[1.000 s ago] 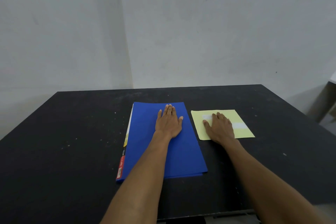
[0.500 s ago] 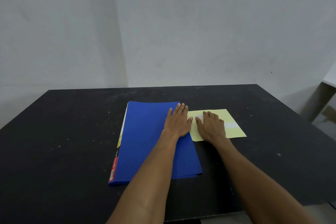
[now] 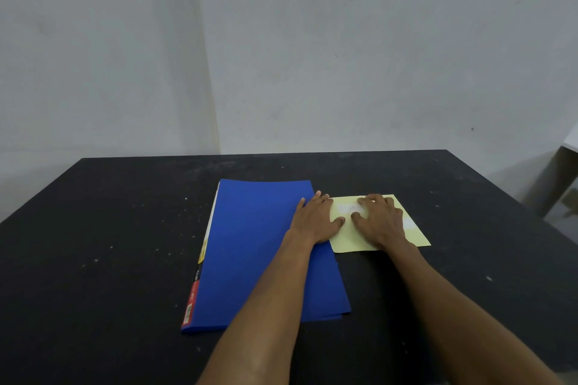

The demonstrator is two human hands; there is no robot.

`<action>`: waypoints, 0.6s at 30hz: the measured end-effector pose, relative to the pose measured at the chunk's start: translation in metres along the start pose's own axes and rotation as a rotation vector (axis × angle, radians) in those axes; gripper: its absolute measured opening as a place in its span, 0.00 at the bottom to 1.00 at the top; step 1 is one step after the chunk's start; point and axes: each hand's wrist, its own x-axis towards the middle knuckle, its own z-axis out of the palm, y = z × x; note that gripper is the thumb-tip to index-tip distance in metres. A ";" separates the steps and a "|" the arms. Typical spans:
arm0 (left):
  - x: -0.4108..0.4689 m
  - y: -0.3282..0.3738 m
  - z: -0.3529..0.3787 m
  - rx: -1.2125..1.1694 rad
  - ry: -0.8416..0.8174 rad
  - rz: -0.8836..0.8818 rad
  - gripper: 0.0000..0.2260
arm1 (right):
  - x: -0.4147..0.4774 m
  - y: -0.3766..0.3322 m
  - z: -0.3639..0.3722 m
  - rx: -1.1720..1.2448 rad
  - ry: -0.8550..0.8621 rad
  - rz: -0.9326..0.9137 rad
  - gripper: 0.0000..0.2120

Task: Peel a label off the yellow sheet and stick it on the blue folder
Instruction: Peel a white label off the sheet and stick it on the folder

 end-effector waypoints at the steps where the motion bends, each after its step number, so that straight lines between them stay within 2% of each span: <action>1: 0.001 0.000 -0.001 -0.004 0.002 -0.005 0.31 | 0.000 0.001 0.000 0.017 0.016 -0.002 0.22; 18: 0.011 0.004 -0.009 -0.113 0.140 -0.005 0.20 | 0.000 0.005 0.004 0.166 0.110 0.000 0.14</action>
